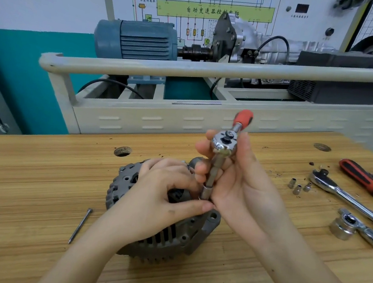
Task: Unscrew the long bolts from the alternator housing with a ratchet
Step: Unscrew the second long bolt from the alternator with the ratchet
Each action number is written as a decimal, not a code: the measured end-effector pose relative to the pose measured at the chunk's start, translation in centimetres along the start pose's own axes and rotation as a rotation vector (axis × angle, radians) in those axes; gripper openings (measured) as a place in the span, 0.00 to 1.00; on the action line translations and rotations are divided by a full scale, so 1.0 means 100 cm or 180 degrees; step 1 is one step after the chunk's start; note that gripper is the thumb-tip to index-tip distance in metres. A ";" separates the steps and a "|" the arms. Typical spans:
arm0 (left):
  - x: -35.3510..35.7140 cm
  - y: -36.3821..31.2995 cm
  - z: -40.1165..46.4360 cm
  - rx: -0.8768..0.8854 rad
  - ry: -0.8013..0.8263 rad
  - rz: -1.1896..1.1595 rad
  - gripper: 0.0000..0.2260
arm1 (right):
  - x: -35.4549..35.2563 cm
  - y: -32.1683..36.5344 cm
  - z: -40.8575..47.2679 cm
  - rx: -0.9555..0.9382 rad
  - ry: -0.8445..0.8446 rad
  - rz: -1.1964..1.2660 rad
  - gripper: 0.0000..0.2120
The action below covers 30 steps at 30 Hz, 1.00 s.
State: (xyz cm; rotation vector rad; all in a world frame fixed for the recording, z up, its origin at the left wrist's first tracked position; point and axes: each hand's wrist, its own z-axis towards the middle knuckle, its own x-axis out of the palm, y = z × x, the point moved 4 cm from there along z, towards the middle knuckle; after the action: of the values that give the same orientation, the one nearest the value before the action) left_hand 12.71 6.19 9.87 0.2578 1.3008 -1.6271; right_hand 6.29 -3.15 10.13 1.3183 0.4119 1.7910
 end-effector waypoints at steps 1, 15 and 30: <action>0.000 0.000 0.000 -0.0008 -0.0001 -0.0020 0.18 | 0.000 0.000 0.000 0.0027 0.0036 0.0045 0.15; 0.001 0.000 0.001 0.0078 0.0081 0.0134 0.16 | 0.001 -0.001 0.000 0.0043 0.0159 0.0089 0.15; 0.002 0.004 0.001 0.0071 -0.0011 0.0128 0.24 | 0.002 -0.001 -0.002 0.0026 0.0229 0.0008 0.15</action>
State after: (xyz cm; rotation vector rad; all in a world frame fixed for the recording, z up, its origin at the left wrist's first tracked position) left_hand 13.00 6.05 9.52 0.2929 1.2678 -1.6082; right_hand 6.17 -2.95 10.11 1.2635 0.4575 1.8446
